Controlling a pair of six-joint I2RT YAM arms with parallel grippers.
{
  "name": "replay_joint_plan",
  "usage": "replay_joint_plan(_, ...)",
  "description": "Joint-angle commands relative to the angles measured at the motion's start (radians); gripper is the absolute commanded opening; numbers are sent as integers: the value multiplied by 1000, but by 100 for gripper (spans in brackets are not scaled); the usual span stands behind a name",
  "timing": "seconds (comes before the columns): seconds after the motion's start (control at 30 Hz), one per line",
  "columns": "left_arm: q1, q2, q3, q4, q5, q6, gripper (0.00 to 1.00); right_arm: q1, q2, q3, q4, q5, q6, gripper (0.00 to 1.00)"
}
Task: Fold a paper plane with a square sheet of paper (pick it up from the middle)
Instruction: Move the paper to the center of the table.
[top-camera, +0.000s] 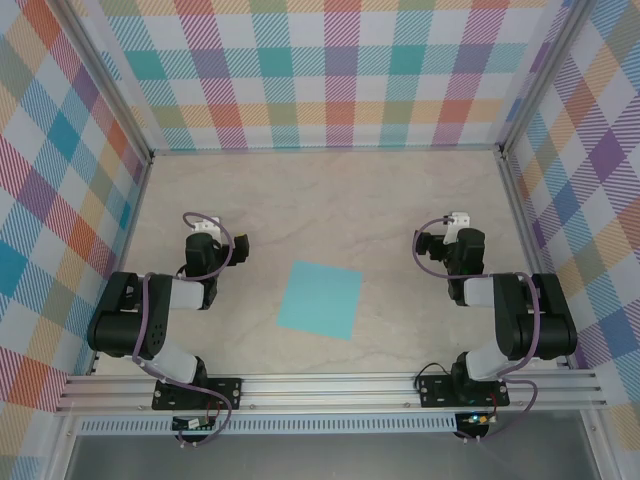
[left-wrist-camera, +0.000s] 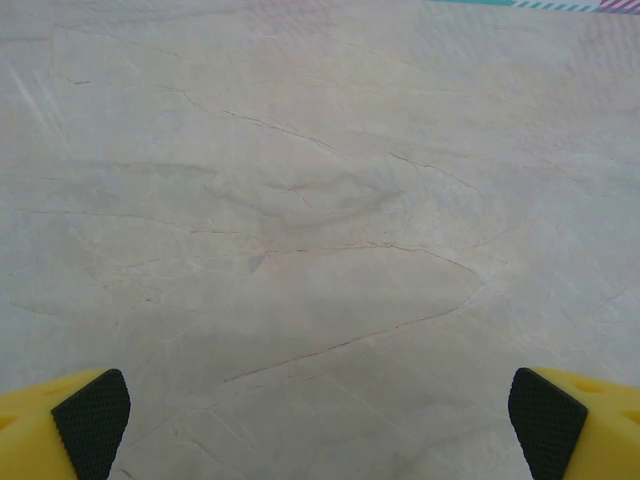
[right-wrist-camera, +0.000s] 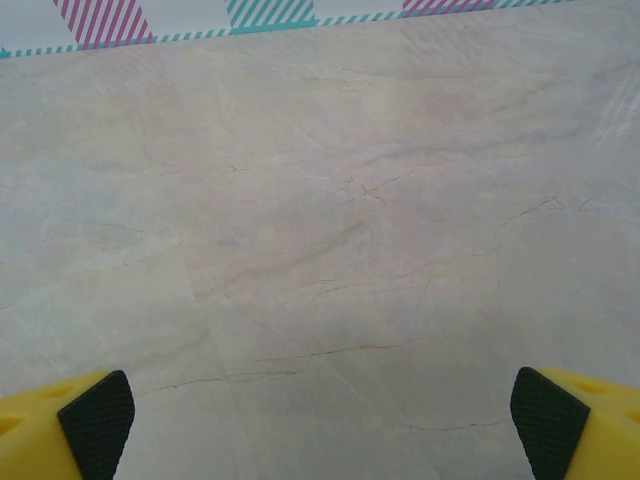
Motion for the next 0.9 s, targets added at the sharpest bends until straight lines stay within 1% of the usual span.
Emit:
replay_joint_plan(0.0, 7, 5, 19, 12, 11, 13, 100, -5, 1, 18, 12, -17, -20, 100)
replay_joint_plan(0.7, 7, 5, 17, 15, 10, 13, 100, -6, -1, 23, 8, -16, -19, 100)
replay_joint_plan(0.77, 7, -7, 14, 10, 3, 12, 100, -7, -23, 42, -46, -3, -11, 100)
replay_joint_plan(0.87, 7, -46, 23, -36, -14, 3, 100, -5, -99, 78, -187, 77, 19, 100)
